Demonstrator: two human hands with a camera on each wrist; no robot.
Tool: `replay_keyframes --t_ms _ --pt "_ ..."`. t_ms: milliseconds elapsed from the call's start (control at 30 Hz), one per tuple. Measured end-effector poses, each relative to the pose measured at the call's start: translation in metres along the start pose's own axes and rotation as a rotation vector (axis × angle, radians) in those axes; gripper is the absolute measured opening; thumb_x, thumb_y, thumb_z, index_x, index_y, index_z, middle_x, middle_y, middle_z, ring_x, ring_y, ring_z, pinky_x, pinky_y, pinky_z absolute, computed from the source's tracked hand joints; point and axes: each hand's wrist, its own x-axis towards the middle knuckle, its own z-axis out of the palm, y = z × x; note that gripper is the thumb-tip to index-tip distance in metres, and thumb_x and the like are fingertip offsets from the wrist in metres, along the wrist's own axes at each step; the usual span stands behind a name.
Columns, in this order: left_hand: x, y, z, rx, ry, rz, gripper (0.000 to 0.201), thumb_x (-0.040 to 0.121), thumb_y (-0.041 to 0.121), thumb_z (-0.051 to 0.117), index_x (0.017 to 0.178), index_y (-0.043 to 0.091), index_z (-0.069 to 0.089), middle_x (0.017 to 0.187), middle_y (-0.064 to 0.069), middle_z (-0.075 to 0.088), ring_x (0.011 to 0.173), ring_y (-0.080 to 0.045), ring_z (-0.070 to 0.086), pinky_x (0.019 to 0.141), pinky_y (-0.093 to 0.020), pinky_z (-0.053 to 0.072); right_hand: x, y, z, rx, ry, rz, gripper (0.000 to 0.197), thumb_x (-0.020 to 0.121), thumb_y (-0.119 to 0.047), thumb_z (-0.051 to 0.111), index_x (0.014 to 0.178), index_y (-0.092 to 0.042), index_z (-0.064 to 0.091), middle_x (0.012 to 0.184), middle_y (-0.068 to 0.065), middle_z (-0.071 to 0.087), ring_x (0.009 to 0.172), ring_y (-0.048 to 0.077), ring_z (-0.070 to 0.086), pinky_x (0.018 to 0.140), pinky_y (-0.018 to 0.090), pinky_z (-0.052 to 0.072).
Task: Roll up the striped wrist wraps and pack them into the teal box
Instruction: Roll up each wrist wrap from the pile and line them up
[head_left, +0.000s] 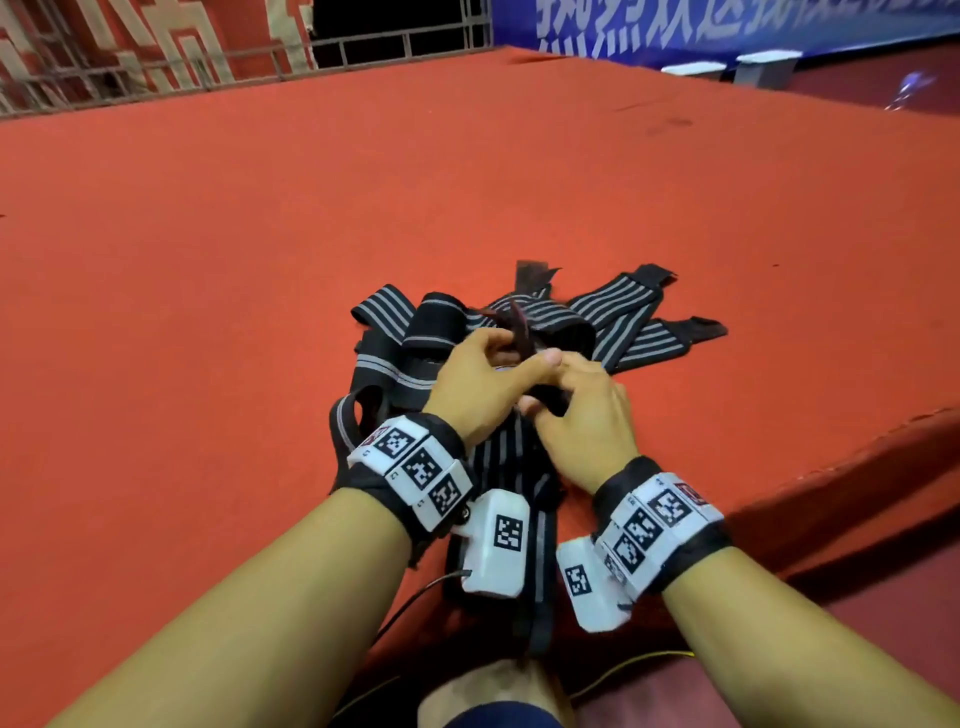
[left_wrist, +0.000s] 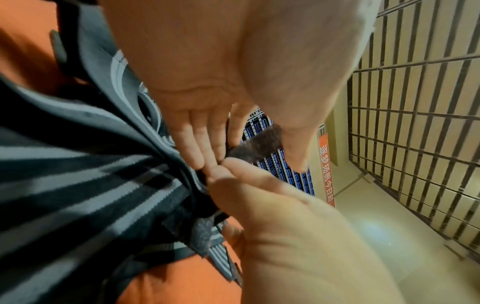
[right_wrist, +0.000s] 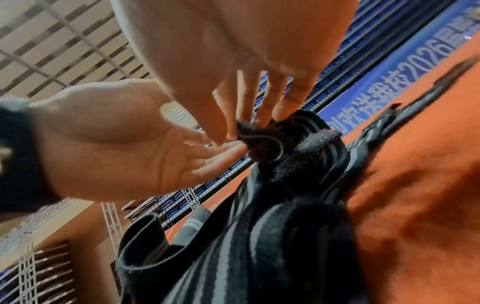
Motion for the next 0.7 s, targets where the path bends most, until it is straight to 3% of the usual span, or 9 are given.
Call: replay_keyframes --t_ms 133,233,300,367,467,567,633,700 --pt "0.012 -0.018 -0.002 0.013 0.162 -0.063 0.046 0.06 0.052 0.071 0.096 0.024 0.067 0.094 0.002 0.076 0.093 -0.023 0.073 0.089 -0.051 0.058 -0.003 0.0 0.001 0.012 -0.114 -0.059 0.022 0.082 -0.007 0.076 0.102 -0.014 0.079 0.119 -0.007 0.072 0.118 0.012 0.058 0.104 0.016 0.034" --pt "0.009 -0.019 -0.007 0.095 0.166 -0.069 0.024 0.073 0.034 0.067 0.094 0.022 0.066 0.092 -0.001 0.074 0.09 -0.026 0.071 0.087 -0.052 0.057 0.006 -0.001 0.001 0.066 -0.069 -0.051 0.017 0.082 -0.003 0.074 0.093 -0.015 0.079 0.112 -0.008 0.072 0.109 0.008 0.063 0.105 0.028 0.044" --pt "0.007 -0.017 -0.01 0.1 0.149 -0.032 0.022 0.075 0.027 0.061 0.097 0.024 0.066 0.087 -0.001 0.073 0.084 -0.027 0.069 0.083 -0.053 0.058 0.016 -0.001 0.001 0.013 -0.033 -0.008 0.019 0.084 -0.004 0.072 0.098 -0.016 0.077 0.123 -0.004 0.064 0.114 0.015 0.06 0.105 0.027 0.042" --pt "0.006 -0.014 -0.013 0.074 0.119 0.013 0.025 0.078 0.019 0.057 0.098 0.028 0.068 0.078 0.006 0.07 0.07 -0.02 0.064 0.073 -0.045 0.056 0.024 0.0 0.001 -0.095 -0.073 0.059 0.029 0.088 -0.01 0.07 0.115 -0.017 0.071 0.142 -0.001 0.049 0.124 0.019 0.054 0.107 0.024 0.037" --pt "0.006 -0.01 -0.016 0.068 0.09 0.043 0.03 0.082 0.008 0.055 0.099 0.028 0.072 0.071 0.012 0.066 0.061 -0.01 0.055 0.069 -0.034 0.046 0.032 -0.001 0.004 -0.151 -0.096 0.07 0.049 0.09 -0.015 0.069 0.137 -0.019 0.057 0.15 -0.002 0.039 0.12 0.025 0.057 0.104 0.038 0.045" --pt "0.005 -0.009 -0.019 0.064 0.105 0.023 0.031 0.08 0.012 0.056 0.097 0.029 0.074 0.075 0.01 0.069 0.065 -0.01 0.057 0.073 -0.033 0.05 0.04 0.0 0.003 -0.074 -0.136 0.083 0.082 0.09 -0.012 0.067 0.158 -0.032 0.025 0.156 -0.006 0.037 0.125 0.024 0.055 0.105 0.038 0.045" --pt "0.004 -0.01 -0.022 0.059 0.148 0.009 0.031 0.077 0.014 0.055 0.093 0.031 0.074 0.071 0.013 0.068 0.062 -0.006 0.057 0.068 -0.03 0.049 0.046 0.0 0.0 -0.007 -0.16 0.154 0.101 0.09 -0.011 0.068 0.16 -0.038 0.001 0.163 -0.007 0.03 0.132 0.024 0.052 0.109 0.041 0.043" --pt "0.002 -0.01 -0.028 0.048 0.203 0.01 0.035 0.08 0.005 0.053 0.085 0.034 0.073 0.064 0.015 0.064 0.055 -0.003 0.053 0.064 -0.027 0.044 0.05 0.002 0.0 0.03 -0.177 0.219 0.107 0.09 -0.012 0.07 0.16 -0.032 -0.008 0.166 -0.006 0.024 0.138 0.024 0.047 0.113 0.042 0.04"
